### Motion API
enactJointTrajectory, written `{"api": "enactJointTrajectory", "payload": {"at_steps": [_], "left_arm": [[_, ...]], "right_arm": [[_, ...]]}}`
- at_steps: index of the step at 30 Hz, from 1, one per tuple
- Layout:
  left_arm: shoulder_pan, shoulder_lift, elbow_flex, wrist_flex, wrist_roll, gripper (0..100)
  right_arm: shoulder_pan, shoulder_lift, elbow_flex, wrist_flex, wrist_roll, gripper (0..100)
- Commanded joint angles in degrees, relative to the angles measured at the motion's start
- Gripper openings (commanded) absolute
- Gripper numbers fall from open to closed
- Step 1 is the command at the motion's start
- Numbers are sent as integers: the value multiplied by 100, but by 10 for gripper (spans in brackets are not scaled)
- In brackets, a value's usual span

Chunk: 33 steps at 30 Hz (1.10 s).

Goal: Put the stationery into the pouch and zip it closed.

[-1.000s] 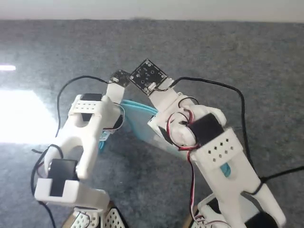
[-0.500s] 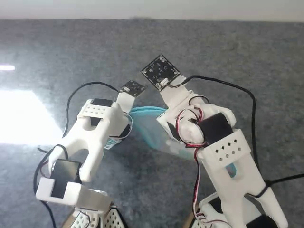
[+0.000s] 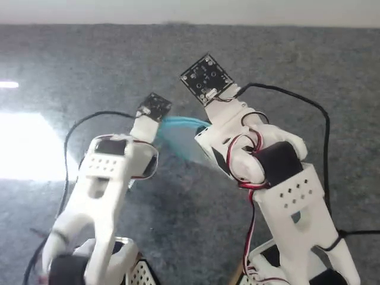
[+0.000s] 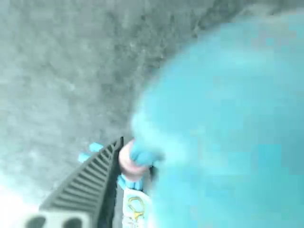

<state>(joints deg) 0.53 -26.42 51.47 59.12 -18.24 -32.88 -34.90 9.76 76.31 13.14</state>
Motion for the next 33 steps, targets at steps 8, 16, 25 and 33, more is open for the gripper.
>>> {"api": "enactJointTrajectory", "payload": {"at_steps": [8,16,25,33], "left_arm": [[79,-1644,136,70,835,11],[-167,-1626,145,-88,1565,11],[123,-1160,-127,-132,1459,11],[79,-1116,-22,-149,1521,11]], "right_arm": [[-462,-400,-2673,927,-185,6],[-514,-391,-3569,1156,-229,6],[-505,92,-2743,1851,193,9],[-840,1613,-1582,2114,580,284]]}}
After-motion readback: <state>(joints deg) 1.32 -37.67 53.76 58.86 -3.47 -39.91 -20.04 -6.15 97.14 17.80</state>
